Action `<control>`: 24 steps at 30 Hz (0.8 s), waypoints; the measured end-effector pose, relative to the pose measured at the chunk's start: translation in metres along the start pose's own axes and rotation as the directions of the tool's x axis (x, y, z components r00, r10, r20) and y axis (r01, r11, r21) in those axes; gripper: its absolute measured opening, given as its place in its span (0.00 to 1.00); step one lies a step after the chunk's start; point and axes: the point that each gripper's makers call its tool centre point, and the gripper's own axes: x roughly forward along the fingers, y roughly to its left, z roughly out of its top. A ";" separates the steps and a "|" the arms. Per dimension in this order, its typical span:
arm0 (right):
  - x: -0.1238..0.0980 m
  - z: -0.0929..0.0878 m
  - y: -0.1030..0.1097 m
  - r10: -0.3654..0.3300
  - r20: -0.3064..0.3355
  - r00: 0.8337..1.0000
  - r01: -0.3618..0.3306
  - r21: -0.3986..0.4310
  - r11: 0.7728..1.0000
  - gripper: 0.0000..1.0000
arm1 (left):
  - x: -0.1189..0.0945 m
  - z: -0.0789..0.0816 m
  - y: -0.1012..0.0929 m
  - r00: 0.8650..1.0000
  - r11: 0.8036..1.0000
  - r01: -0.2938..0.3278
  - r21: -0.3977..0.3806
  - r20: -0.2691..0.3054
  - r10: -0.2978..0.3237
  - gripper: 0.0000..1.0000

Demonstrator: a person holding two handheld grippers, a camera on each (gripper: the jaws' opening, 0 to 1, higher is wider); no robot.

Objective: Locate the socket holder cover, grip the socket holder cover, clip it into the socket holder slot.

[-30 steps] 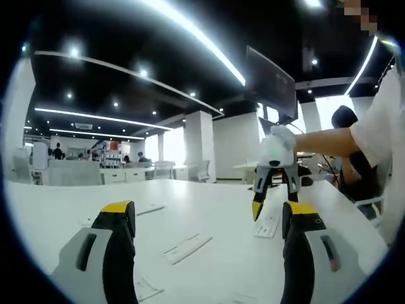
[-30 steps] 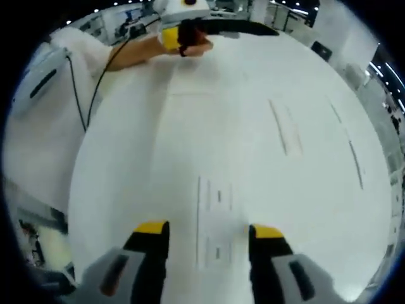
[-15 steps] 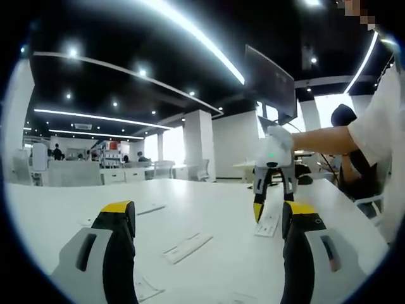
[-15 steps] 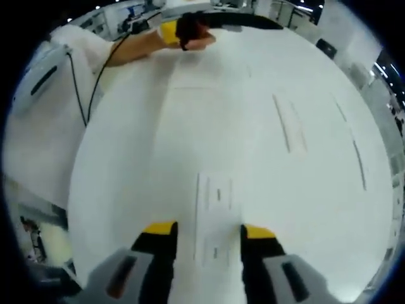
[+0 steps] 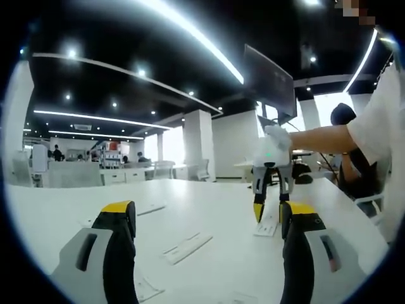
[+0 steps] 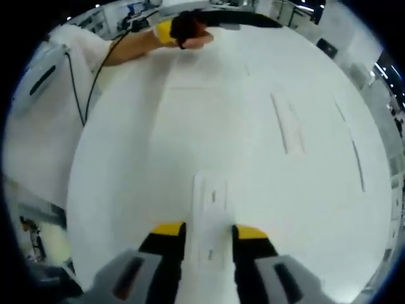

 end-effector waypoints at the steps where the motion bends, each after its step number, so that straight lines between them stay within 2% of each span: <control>1: 0.000 0.000 0.000 0.000 -0.002 1.000 0.000 -0.002 1.000 0.29 | 0.000 0.000 0.000 1.000 1.000 0.001 0.001 0.001 -0.001 0.95; 24: -0.006 0.004 -0.003 0.009 -0.068 0.998 -0.010 -0.014 1.000 0.26 | -0.001 0.005 -0.003 1.000 1.000 0.009 0.006 0.012 -0.009 0.95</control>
